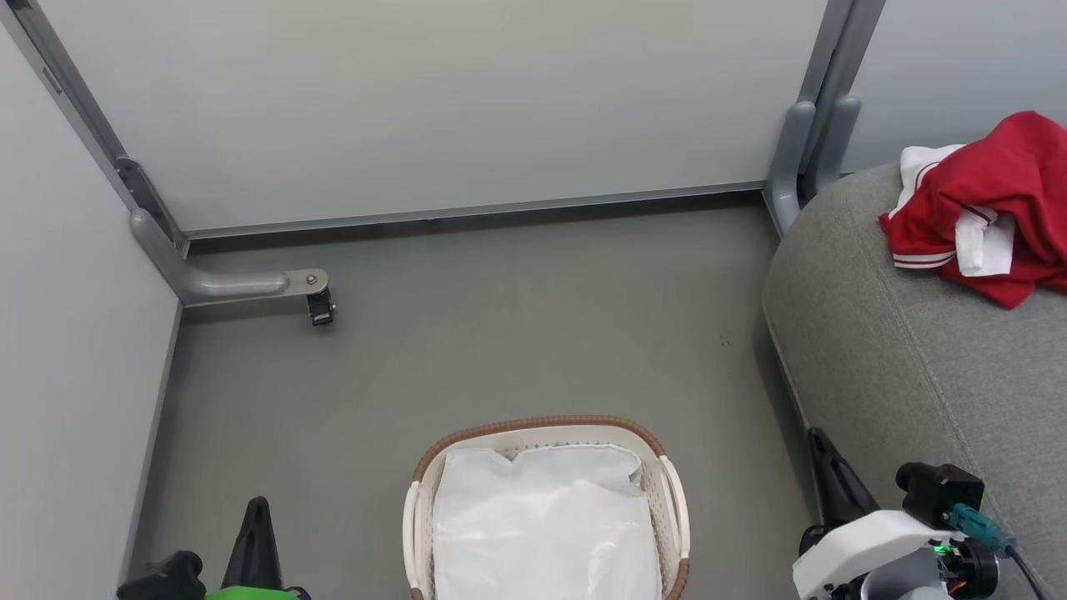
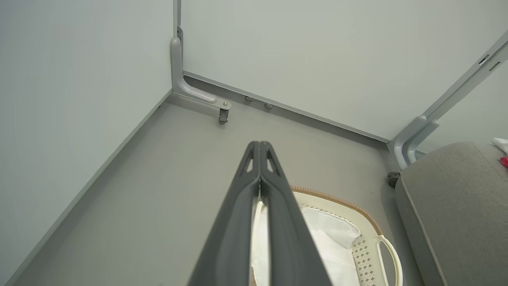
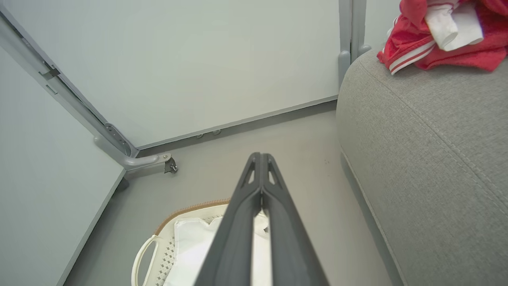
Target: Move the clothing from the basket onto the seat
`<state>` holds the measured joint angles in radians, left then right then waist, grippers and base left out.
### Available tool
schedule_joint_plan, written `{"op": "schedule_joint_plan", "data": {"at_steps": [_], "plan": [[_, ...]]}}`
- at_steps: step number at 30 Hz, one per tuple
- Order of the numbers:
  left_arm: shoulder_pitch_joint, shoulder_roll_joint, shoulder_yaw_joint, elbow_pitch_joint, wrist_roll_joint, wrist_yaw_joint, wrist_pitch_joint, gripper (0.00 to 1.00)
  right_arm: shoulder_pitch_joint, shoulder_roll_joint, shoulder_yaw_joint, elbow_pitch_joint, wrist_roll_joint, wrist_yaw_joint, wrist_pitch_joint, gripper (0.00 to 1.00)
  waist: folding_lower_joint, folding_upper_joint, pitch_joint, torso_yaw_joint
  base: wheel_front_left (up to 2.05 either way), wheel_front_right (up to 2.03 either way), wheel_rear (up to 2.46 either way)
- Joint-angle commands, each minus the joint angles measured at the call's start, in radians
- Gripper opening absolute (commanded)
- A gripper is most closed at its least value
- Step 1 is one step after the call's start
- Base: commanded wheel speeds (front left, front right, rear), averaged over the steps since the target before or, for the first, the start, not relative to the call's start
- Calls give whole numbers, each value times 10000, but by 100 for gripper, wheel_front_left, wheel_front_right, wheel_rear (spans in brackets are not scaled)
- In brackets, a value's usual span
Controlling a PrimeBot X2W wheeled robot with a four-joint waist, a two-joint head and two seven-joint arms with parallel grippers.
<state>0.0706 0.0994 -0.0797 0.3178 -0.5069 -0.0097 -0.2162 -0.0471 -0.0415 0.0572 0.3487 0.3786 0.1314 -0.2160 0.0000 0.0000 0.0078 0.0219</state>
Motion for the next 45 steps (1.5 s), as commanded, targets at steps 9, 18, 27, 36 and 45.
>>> {"op": "schedule_joint_plan", "data": {"at_steps": [9,18,27,36,45], "plan": [[-458,-64,325,-274,-1609,-189,446,0,-237,-45,-272,-319,1795,-2,451,0,0,0,-4,-18,0,0,0],[-644,-117,527,-339,-2816,-324,809,0,-302,-58,-452,-420,3144,-3,810,0,0,0,-7,-34,0,0,0],[-836,-172,738,-409,-4035,-459,1174,0,-366,-70,-640,-522,4503,-4,1179,0,0,0,-11,-53,0,0,0],[-987,-220,921,-464,-5031,-575,1482,0,-402,-80,-791,-603,5629,-4,1481,0,0,0,-15,-70,0,0,0],[-1128,-264,1076,-507,-5957,-673,1764,0,-449,-88,-937,-680,6654,-5,1758,0,0,0,-18,-87,0,0,0]]}}
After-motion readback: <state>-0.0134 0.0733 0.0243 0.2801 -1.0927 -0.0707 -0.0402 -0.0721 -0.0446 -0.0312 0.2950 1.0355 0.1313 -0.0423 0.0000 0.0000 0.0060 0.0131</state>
